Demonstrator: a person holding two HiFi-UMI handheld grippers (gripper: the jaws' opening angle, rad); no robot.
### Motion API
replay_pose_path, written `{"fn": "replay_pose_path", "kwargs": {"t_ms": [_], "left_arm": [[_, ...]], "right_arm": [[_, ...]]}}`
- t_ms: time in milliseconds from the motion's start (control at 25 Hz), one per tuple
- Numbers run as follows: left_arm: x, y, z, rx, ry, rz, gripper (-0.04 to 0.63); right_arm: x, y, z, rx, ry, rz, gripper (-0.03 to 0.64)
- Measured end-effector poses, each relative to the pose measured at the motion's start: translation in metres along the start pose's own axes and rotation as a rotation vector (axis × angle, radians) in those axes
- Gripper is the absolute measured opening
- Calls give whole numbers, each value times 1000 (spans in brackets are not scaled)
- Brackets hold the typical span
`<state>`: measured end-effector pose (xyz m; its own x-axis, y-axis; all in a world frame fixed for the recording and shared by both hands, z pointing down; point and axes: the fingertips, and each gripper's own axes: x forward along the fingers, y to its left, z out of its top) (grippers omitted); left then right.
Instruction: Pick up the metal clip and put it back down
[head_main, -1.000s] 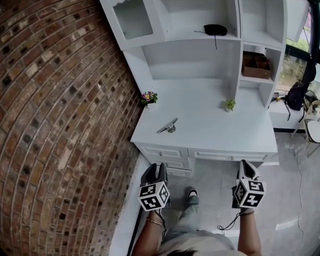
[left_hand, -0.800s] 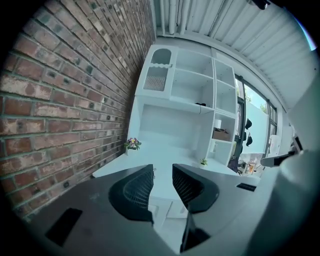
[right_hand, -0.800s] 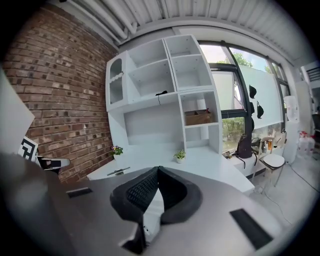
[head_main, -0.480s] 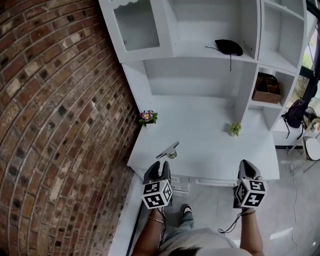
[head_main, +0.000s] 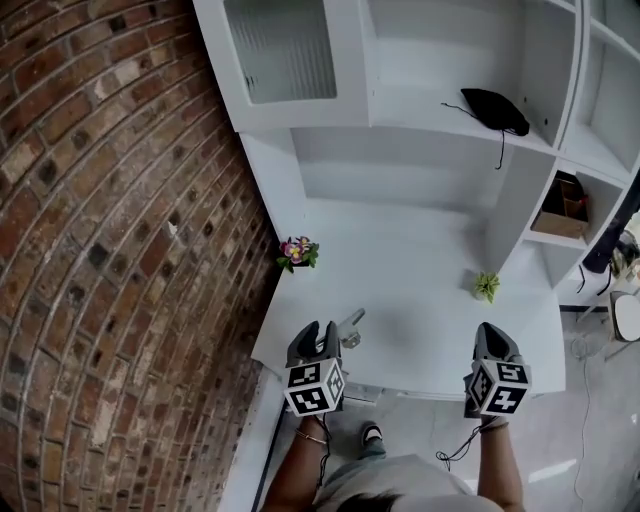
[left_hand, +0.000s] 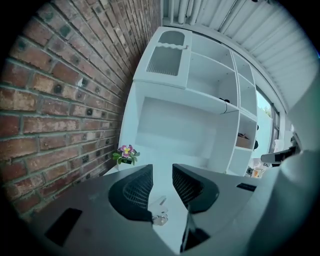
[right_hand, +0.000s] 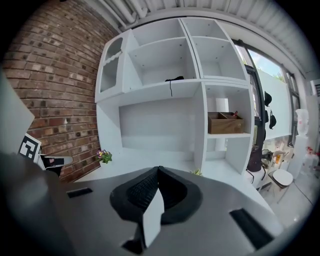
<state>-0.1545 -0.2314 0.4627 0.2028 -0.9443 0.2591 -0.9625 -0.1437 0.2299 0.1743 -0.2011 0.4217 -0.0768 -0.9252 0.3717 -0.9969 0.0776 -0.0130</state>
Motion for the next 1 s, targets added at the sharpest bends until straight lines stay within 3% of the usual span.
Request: {"fn": "replay_pose_path", "kwargs": {"t_ms": [480,1000], "left_arm": [[41,14,-20,6,72,15,117],[39,14,-32,3,117,50,117]], "right_arm": [[66,22,-14,-12,93,75,2],[97,44,0,-23,80,186,2]]}}
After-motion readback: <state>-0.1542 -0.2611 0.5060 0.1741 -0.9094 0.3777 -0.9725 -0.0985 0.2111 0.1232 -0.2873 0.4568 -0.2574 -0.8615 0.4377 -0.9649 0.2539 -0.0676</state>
